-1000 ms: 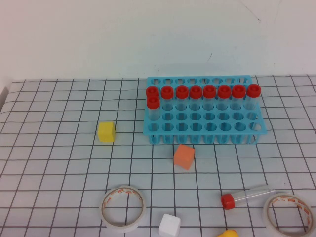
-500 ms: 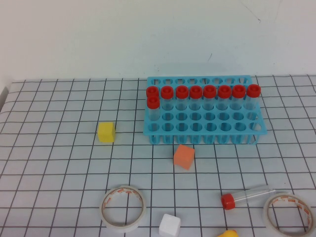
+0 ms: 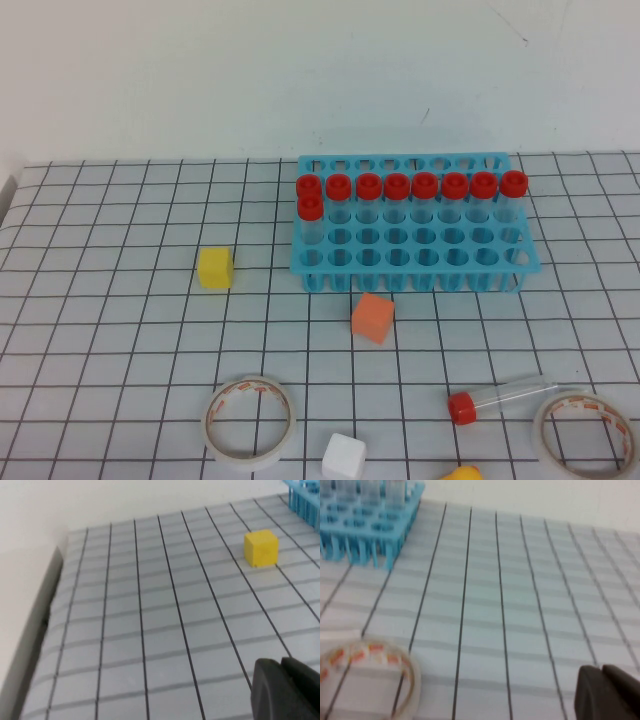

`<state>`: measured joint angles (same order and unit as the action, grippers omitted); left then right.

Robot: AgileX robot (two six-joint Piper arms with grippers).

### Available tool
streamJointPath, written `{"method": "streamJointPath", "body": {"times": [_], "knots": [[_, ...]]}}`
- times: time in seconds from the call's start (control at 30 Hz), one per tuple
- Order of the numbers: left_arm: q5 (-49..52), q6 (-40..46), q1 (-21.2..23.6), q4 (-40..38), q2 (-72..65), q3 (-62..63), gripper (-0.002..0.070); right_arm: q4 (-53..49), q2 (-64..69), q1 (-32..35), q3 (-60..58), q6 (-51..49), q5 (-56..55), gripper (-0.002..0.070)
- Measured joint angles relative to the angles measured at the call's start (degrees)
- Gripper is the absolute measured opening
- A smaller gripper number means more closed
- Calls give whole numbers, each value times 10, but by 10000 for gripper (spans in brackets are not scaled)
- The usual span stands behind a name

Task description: Place the test tubes

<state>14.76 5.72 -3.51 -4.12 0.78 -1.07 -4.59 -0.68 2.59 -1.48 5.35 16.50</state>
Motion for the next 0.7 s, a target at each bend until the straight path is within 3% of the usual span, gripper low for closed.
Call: {"method": "streamJointPath", "body": {"times": [0.37, 0.7], "knots": [[-286, 1, 0, 35, 0, 0, -1, -1, 0, 0, -1, -1, -362, -1], [-359, 0, 0, 36, 0, 0, -1, 51, 0, 0, -1, -18, -504, -1]]}}
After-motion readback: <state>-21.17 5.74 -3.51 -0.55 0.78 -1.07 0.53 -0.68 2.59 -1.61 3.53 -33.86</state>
